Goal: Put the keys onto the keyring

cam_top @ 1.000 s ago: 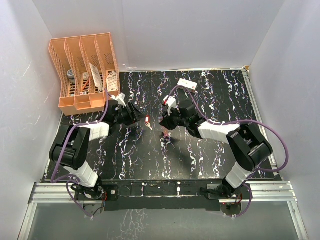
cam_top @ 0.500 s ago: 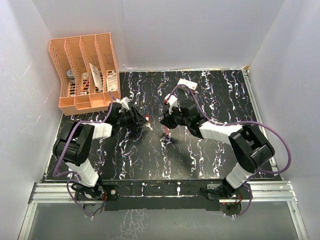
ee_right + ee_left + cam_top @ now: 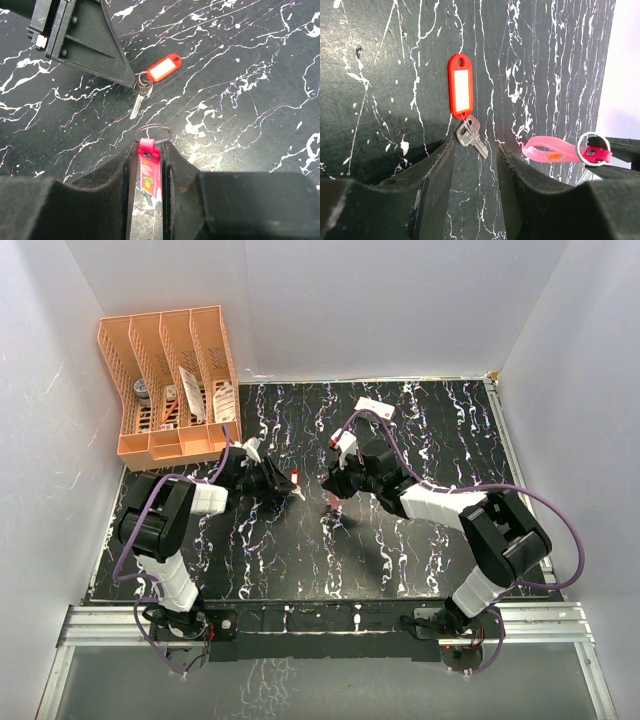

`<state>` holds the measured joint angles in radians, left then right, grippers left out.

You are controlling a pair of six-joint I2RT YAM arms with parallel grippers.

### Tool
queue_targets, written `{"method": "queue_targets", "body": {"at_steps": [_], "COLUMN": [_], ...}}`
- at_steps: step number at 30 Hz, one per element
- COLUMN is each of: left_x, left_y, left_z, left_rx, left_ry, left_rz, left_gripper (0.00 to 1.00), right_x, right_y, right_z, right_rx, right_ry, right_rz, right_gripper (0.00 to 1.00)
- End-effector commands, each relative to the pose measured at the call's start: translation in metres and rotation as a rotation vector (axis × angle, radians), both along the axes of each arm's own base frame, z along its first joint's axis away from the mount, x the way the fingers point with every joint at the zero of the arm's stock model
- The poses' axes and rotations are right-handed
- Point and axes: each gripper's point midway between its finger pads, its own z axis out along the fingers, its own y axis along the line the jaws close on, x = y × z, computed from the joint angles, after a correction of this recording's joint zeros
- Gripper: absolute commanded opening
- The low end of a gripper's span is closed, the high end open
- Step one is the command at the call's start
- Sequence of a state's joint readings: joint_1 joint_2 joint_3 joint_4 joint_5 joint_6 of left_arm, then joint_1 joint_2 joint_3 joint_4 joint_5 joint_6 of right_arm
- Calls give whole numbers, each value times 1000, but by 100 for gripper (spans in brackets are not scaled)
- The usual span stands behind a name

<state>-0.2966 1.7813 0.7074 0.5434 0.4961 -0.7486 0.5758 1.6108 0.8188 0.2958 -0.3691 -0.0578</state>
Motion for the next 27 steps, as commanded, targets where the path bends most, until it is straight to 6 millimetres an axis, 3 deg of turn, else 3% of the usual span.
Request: {"method": "queue_targets", "body": {"at_steps": [1, 27], "left_x": [10, 17], "left_y": [-3, -4], "left_z": [3, -15], "left_rx": [0, 33], "left_ry": [-12, 39], "left_rz": [16, 35], "left_gripper": [37, 28], "right_x": [6, 5], "right_y": [1, -2], "right_z": [26, 29], "right_rx": [47, 54], "right_ry": [-70, -78], "right_rz": [-5, -10], "right_gripper": [3, 3]}}
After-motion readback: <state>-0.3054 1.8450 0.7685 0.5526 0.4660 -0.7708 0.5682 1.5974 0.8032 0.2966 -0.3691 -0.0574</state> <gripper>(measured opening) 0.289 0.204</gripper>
